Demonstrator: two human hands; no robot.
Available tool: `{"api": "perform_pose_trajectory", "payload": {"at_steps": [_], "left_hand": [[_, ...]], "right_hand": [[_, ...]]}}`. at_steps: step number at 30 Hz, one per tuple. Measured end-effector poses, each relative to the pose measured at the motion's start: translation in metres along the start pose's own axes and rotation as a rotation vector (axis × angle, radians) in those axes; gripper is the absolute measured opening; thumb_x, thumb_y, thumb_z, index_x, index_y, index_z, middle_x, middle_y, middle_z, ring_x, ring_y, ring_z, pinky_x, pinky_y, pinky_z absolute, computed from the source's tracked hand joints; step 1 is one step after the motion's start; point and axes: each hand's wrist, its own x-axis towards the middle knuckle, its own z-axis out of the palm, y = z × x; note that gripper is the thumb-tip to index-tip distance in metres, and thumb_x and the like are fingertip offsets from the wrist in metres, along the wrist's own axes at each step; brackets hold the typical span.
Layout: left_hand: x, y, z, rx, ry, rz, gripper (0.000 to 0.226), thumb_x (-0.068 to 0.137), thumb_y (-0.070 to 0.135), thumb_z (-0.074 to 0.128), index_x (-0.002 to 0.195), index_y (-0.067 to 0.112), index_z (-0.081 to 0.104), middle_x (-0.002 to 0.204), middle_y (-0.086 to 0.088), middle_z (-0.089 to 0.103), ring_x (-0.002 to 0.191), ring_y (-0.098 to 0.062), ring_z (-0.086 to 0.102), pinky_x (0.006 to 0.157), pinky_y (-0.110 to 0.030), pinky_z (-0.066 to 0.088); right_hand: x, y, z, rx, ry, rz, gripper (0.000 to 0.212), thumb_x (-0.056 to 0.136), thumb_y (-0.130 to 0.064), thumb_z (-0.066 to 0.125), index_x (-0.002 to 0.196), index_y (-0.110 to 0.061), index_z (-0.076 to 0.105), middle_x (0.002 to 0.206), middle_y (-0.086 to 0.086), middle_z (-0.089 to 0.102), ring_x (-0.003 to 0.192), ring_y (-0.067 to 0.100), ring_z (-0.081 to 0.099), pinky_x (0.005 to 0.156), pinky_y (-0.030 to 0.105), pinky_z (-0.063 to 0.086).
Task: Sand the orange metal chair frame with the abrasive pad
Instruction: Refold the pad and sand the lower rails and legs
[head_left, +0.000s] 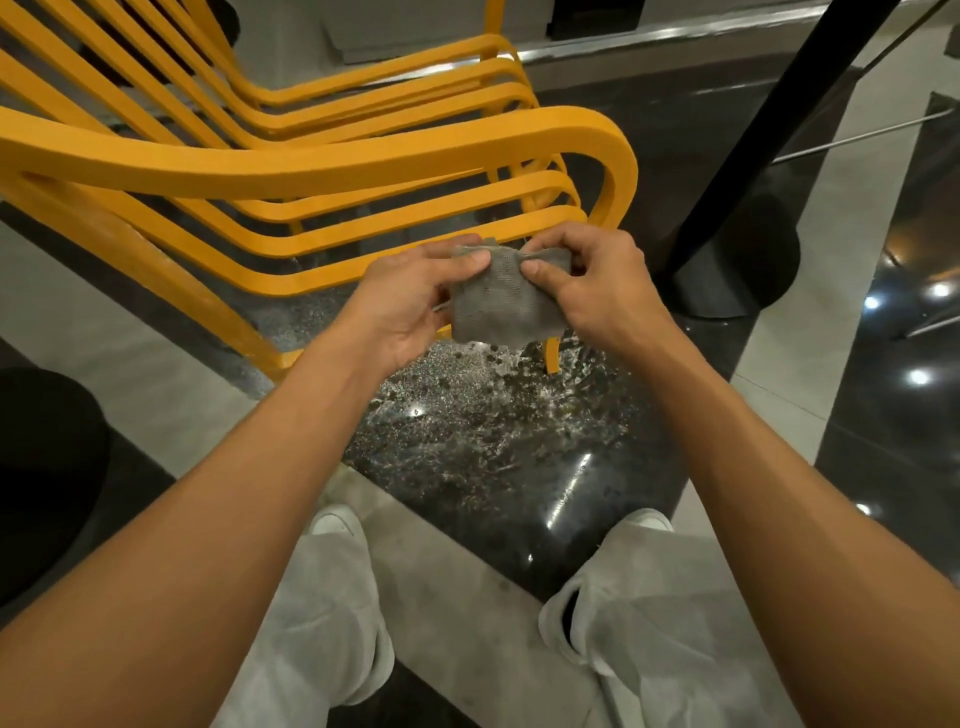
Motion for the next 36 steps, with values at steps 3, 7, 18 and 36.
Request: {"api": "perform_pose_trajectory", "payload": {"at_steps": [3, 7, 18, 36], "left_hand": [[0.0, -0.002, 0.001, 0.042, 0.027, 0.023, 0.017, 0.093, 0.003, 0.074, 0.108, 0.011, 0.076, 0.108, -0.003, 0.08, 0.099, -0.016, 0.075, 0.086, -0.031, 0.064], [0.003, -0.009, 0.004, 0.106, 0.063, 0.007, 0.012, 0.095, 0.008, 0.075, 0.106, 0.014, 0.077, 0.099, 0.0, 0.079, 0.093, -0.015, 0.073, 0.082, -0.034, 0.06], [0.024, -0.041, 0.006, 0.193, 0.16, -0.055, 0.01, 0.093, 0.008, 0.078, 0.102, 0.013, 0.076, 0.103, -0.007, 0.078, 0.095, -0.02, 0.074, 0.085, -0.036, 0.063], [0.064, -0.089, 0.012, 0.341, 0.176, -0.064, 0.015, 0.096, 0.0, 0.073, 0.1, 0.014, 0.077, 0.104, -0.007, 0.077, 0.092, -0.022, 0.077, 0.07, -0.04, 0.068]], "right_hand": [[0.002, 0.003, 0.003, 0.004, -0.002, 0.026, 0.006, 0.095, -0.029, 0.075, 0.094, -0.035, 0.075, 0.106, -0.006, 0.072, 0.105, 0.016, 0.066, 0.092, 0.044, 0.058], [0.002, 0.007, 0.011, -0.009, 0.082, 0.113, 0.013, 0.095, -0.031, 0.074, 0.108, -0.028, 0.074, 0.109, -0.007, 0.069, 0.105, 0.014, 0.064, 0.095, 0.041, 0.057], [-0.047, 0.023, 0.07, 0.173, 0.12, 0.04, 0.024, 0.106, -0.041, 0.055, 0.124, -0.025, 0.051, 0.12, -0.005, 0.062, 0.105, 0.006, 0.063, 0.08, 0.02, 0.054], [-0.036, 0.095, 0.094, -0.173, 0.282, -0.025, 0.015, 0.102, -0.024, 0.06, 0.115, -0.024, 0.068, 0.102, -0.004, 0.071, 0.09, 0.012, 0.067, 0.079, 0.04, 0.057]]}}
